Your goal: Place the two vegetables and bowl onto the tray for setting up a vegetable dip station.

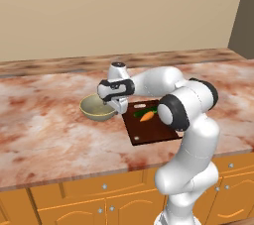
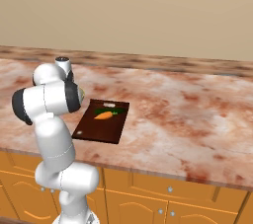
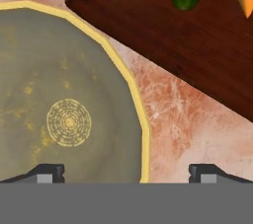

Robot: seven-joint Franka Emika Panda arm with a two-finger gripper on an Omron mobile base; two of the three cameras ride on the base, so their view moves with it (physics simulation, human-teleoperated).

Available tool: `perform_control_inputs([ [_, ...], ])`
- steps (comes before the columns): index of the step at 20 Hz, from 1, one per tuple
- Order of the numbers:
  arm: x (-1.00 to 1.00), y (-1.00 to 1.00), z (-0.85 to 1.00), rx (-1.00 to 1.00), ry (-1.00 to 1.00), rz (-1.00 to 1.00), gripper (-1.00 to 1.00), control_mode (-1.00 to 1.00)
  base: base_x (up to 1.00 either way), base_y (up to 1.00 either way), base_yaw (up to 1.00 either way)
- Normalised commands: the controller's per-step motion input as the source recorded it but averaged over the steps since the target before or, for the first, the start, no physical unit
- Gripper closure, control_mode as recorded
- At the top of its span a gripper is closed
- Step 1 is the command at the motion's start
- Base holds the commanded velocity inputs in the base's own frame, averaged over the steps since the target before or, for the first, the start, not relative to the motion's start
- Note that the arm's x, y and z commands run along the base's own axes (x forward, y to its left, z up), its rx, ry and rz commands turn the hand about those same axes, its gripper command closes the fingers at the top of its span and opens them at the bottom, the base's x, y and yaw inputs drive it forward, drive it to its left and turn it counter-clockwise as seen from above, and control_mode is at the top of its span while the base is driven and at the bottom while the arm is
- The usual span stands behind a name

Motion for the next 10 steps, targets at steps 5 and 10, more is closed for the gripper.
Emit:
perform_control_inputs([
  [5,0.0,0.0,-0.07,0.0,0.0,0.0,-1.0,-1.0,0.0,0.0,0.0],
  [10,-0.04,0.0,-0.03,0.0,0.0,0.0,-1.0,-1.0,0.0,0.0,0.0],
])
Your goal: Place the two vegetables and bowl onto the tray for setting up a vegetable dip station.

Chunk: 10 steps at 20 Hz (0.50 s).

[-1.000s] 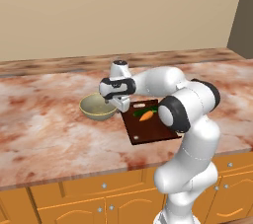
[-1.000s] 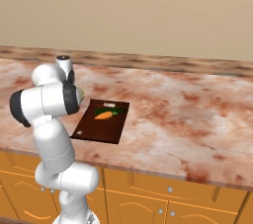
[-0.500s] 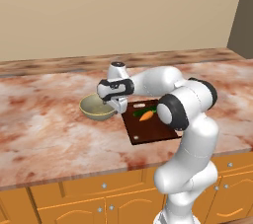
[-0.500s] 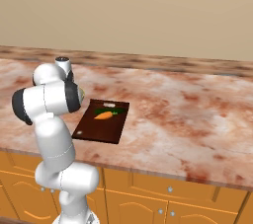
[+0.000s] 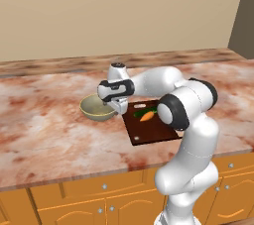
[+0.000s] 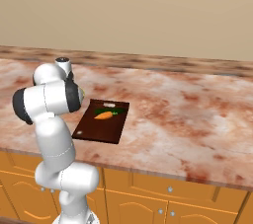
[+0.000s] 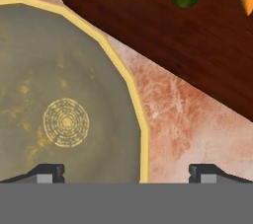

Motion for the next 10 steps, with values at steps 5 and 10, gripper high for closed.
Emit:
perform_control_inputs([
  [5,-0.04,0.0,-0.13,0.0,0.0,0.0,-1.0,-1.0,0.0,0.0,0.0],
  [10,-0.02,0.0,-0.16,0.0,0.0,0.0,-1.0,-1.0,0.0,0.0,0.0],
])
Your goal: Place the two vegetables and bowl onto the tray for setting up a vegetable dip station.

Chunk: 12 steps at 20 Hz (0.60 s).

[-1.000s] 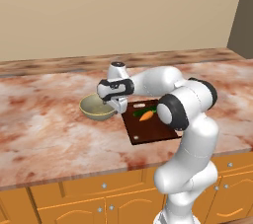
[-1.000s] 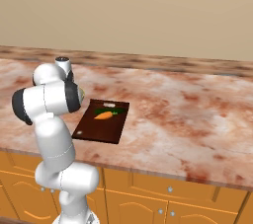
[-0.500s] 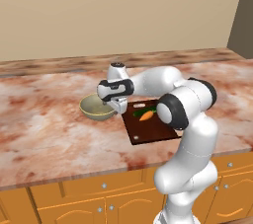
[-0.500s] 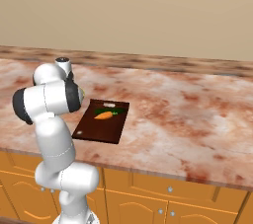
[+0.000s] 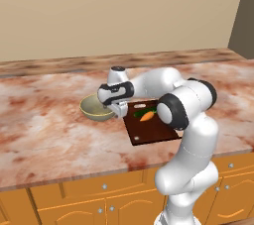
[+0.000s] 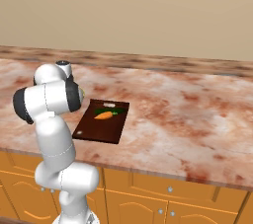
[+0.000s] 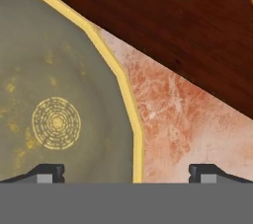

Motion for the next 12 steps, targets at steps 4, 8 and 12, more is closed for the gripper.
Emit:
perform_control_inputs([
  [4,0.0,0.0,-0.11,0.0,0.0,0.0,-1.0,-1.0,0.0,0.0,0.0],
  [8,0.0,0.0,-0.08,0.0,0.0,0.0,-1.0,-1.0,0.0,0.0,0.0],
  [12,0.0,0.0,-0.06,0.0,0.0,0.0,1.0,-1.0,0.0,0.0,0.0],
])
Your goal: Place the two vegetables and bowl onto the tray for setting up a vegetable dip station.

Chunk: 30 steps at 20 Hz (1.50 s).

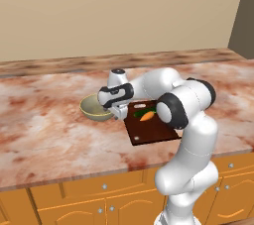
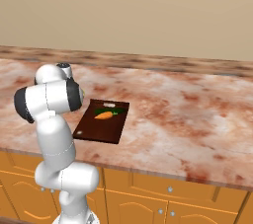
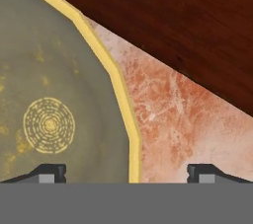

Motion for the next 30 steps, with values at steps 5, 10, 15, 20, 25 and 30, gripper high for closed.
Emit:
perform_control_inputs([
  [5,0.0,0.0,-0.01,0.0,0.0,0.0,1.0,-1.0,0.0,0.0,0.0],
  [10,0.0,0.0,0.0,0.0,0.0,0.0,1.0,-1.0,0.0,0.0,0.0],
  [15,0.0,0.0,0.02,0.0,0.0,0.0,1.0,-1.0,0.0,0.0,0.0],
  [20,0.0,-0.01,0.27,0.0,-0.01,0.0,1.0,-1.0,0.0,0.0,0.0],
  [25,0.0,-0.02,0.49,0.0,-0.01,0.0,1.0,-1.0,0.0,0.0,0.0],
  [30,-0.18,-0.3,0.44,0.0,0.0,0.0,1.0,-1.0,0.0,0.0,0.0],
])
